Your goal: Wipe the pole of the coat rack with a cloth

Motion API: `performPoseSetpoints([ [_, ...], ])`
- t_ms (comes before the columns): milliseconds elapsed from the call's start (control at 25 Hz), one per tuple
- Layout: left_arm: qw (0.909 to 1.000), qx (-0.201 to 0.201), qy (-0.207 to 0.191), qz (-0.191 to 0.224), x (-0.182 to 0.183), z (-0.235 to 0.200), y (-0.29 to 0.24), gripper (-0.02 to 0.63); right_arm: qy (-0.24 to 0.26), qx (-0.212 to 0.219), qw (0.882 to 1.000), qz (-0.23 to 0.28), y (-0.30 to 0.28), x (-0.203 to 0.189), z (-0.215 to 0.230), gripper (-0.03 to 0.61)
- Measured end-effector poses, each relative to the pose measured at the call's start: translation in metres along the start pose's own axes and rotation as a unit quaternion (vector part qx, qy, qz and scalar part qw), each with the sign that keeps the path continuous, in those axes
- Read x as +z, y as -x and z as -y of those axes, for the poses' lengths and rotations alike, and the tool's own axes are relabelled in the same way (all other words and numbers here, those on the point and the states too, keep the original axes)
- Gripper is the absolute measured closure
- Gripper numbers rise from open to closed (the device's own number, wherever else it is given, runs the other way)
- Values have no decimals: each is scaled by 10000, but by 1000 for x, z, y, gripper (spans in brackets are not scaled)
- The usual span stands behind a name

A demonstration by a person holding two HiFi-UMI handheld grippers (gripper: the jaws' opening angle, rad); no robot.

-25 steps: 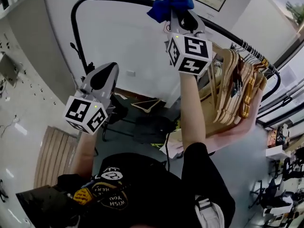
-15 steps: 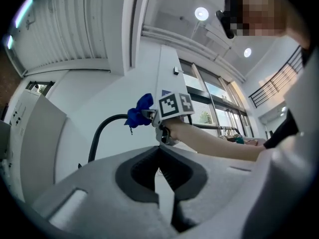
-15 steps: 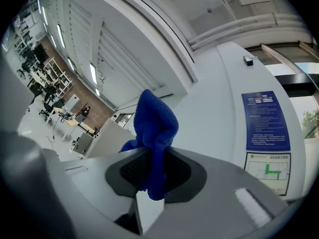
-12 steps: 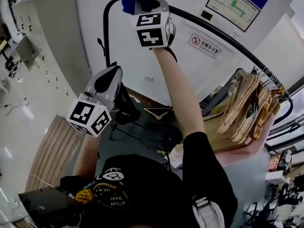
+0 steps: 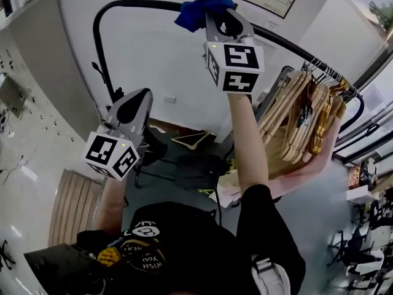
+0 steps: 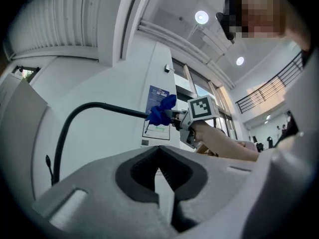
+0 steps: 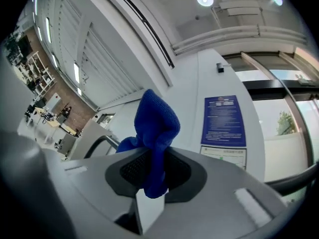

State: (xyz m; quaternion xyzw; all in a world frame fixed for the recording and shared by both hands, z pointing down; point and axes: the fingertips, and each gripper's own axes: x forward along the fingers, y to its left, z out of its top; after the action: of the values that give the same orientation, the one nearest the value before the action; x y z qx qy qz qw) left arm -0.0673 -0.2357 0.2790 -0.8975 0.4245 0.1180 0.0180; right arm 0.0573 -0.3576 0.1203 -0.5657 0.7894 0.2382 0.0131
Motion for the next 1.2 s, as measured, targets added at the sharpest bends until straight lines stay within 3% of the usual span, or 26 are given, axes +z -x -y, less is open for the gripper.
performPoseSetpoints([
  [320, 9961, -864, 165, -66, -18, 58, -54, 614, -236, -1606, 9866, -139, 109, -22, 149, 506],
  [560, 9928, -1185, 172, -47, -19, 78, -77, 614, -318, -2109, 9769, -118, 146, -32, 189, 506],
  [680, 9924, -1218, 190, -58, -22, 78, -82, 614, -212, -1999, 9795, -94, 137, -30, 174, 508],
  [840, 9936, -1116, 182, -32, -21, 65, -81, 614, -253, -1526, 9880, -29, 104, -26, 133, 506],
  [1200, 9987, -492, 126, 80, -12, 6, -58, 614, -17, -160, 9997, 161, -10, -9, -13, 506],
])
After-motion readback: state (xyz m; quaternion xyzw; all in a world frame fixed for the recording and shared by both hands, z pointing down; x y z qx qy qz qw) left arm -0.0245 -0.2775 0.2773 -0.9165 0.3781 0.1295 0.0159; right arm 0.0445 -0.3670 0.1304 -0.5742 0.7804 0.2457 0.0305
